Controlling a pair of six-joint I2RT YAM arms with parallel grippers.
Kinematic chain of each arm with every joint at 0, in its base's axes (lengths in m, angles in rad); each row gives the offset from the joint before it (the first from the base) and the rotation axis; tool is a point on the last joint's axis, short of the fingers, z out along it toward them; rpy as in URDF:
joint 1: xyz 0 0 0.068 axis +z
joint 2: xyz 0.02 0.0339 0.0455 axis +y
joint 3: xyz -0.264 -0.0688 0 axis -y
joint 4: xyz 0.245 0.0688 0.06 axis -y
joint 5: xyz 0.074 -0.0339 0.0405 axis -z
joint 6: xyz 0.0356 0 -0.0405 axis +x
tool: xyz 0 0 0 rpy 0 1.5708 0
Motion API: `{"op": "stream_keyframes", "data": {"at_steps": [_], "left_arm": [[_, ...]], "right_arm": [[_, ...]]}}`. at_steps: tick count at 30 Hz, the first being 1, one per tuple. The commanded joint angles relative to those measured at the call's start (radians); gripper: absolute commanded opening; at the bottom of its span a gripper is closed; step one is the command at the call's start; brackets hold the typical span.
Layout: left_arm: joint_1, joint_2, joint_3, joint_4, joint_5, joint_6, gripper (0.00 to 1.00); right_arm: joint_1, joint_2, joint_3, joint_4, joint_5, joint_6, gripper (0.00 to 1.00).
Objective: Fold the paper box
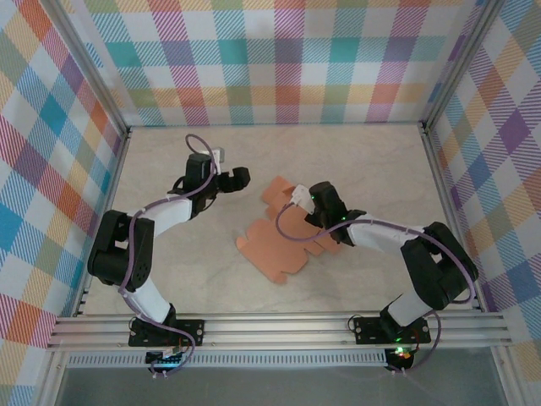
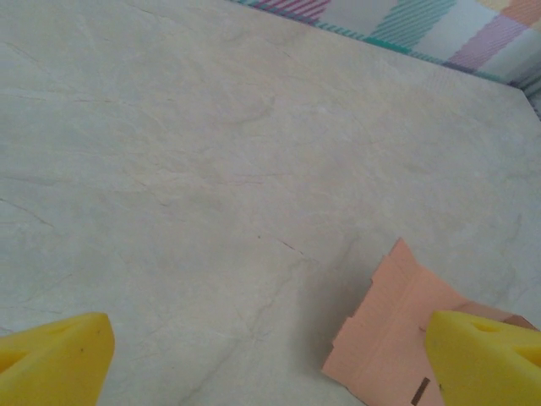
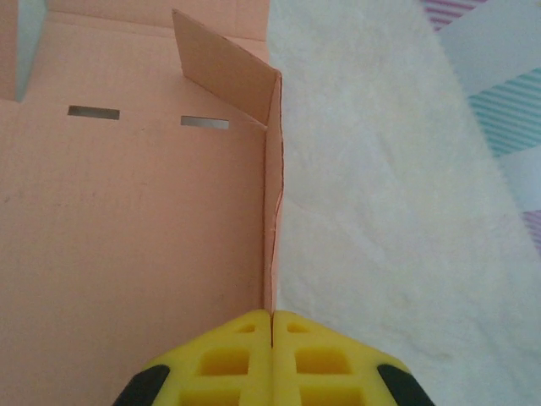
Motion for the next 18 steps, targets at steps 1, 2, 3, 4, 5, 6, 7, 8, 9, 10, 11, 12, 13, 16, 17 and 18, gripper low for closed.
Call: {"op": "stream_keyframes", "data": {"at_steps": [1, 2, 3, 4, 5, 6, 7, 8, 9, 10, 11, 12, 13, 16, 17, 18], "left_arm": [[0.023, 0.030, 0.000, -0.002, 0.005, -0.030, 0.95], [0.026, 0.035, 0.002, 0.002, 0.005, -0.028, 0.95], [0.028, 0.041, 0.004, 0.001, 0.005, -0.028, 0.96], [0.031, 0.047, 0.006, 0.000, 0.006, -0.027, 0.96], [0.035, 0.050, 0.006, 0.003, 0.007, -0.027, 0.96], [0.039, 0.052, 0.005, 0.003, 0.008, -0.028, 0.96], [0.043, 0.053, 0.003, 0.006, 0.007, -0.027, 0.97], [0.047, 0.053, 0.001, 0.008, 0.007, -0.027, 0.97], [0.052, 0.054, 0.002, 0.010, 0.008, -0.028, 0.97], [0.055, 0.057, 0.002, 0.010, 0.012, -0.027, 0.97], [0.058, 0.058, 0.003, 0.010, 0.016, -0.027, 0.97], [0.059, 0.058, 0.001, 0.013, 0.018, -0.030, 0.97], [0.062, 0.059, 0.000, 0.019, 0.020, -0.031, 0.97], [0.062, 0.062, -0.004, 0.025, 0.024, -0.033, 0.98], [0.062, 0.063, -0.005, 0.025, 0.024, -0.032, 0.98], [0.063, 0.064, -0.007, 0.026, 0.024, -0.031, 0.98]], "right_arm": [[0.035, -0.023, -0.034, 0.123, 0.159, -0.093, 0.00], [0.045, -0.023, -0.042, 0.138, 0.171, -0.100, 0.00], [0.050, -0.026, -0.047, 0.153, 0.184, -0.103, 0.00], [0.055, -0.031, -0.052, 0.169, 0.195, -0.112, 0.00], [0.057, -0.034, -0.054, 0.186, 0.209, -0.121, 0.00], [0.062, -0.037, -0.056, 0.209, 0.227, -0.136, 0.00], [0.064, -0.039, -0.054, 0.223, 0.246, -0.147, 0.00], [0.067, -0.039, -0.050, 0.242, 0.271, -0.149, 0.00], [0.068, -0.043, -0.041, 0.226, 0.273, -0.135, 0.00], [0.066, -0.043, -0.028, 0.203, 0.273, -0.131, 0.00], [0.068, -0.037, -0.018, 0.197, 0.273, -0.137, 0.00], [0.069, -0.029, -0.011, 0.206, 0.294, -0.144, 0.00], [0.074, -0.021, -0.009, 0.226, 0.321, -0.151, 0.00], [0.086, 0.008, 0.043, 0.171, 0.390, -0.126, 0.00], [0.089, 0.021, 0.060, 0.169, 0.432, -0.102, 0.00], [0.091, 0.035, 0.080, 0.138, 0.467, -0.086, 0.00]]}}
